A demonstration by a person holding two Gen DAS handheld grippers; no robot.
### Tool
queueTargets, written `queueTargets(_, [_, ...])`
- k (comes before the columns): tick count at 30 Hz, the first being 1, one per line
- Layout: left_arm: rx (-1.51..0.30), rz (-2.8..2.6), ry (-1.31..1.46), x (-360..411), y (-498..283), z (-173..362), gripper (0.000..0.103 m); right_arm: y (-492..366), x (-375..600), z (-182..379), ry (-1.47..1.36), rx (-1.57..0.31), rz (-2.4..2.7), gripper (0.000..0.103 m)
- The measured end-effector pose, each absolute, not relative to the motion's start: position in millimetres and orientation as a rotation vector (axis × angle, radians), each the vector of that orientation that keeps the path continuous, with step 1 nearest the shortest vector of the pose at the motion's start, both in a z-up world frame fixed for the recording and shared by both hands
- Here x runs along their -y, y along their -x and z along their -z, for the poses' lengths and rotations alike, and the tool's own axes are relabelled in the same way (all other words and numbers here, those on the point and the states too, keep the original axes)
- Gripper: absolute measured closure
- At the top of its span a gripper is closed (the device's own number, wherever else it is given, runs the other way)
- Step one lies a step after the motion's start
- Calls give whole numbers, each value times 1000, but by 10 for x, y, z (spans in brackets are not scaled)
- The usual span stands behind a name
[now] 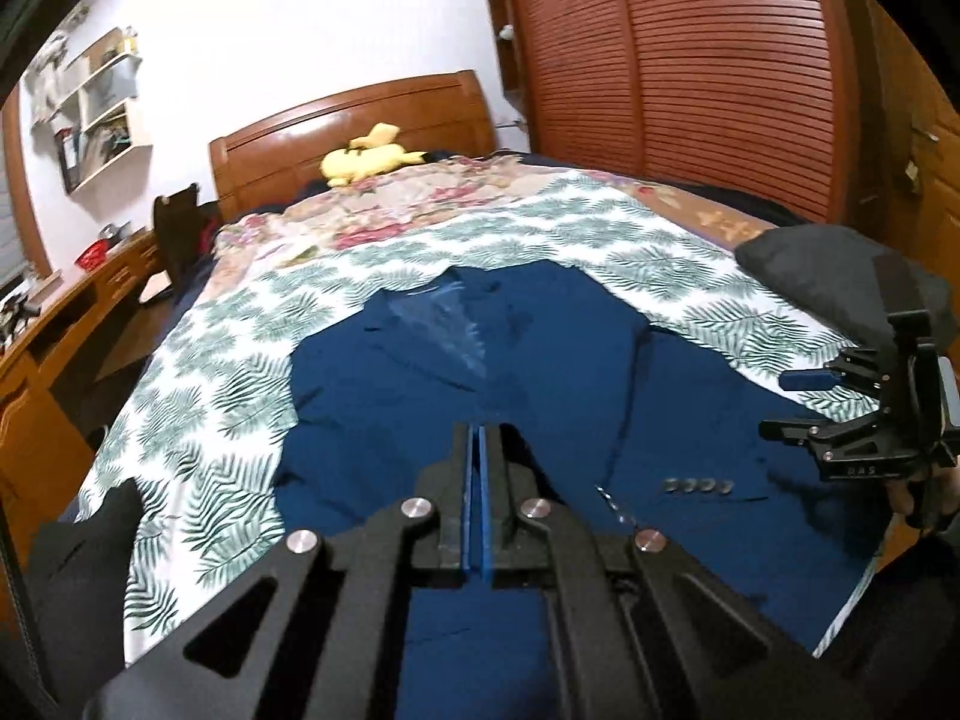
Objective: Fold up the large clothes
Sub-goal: 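Fold the blazer side over the front with the left tool and release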
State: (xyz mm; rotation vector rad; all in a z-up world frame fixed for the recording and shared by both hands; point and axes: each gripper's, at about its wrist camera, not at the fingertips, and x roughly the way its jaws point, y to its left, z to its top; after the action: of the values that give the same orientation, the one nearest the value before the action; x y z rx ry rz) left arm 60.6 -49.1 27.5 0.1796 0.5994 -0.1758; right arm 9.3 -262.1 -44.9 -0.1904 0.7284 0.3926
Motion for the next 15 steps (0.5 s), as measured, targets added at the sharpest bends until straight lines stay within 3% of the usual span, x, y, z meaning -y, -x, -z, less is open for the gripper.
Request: queueTargets(15, [-674,51,-123,-220,-605,82,103,-155,2445,488,209,-736,-391,43])
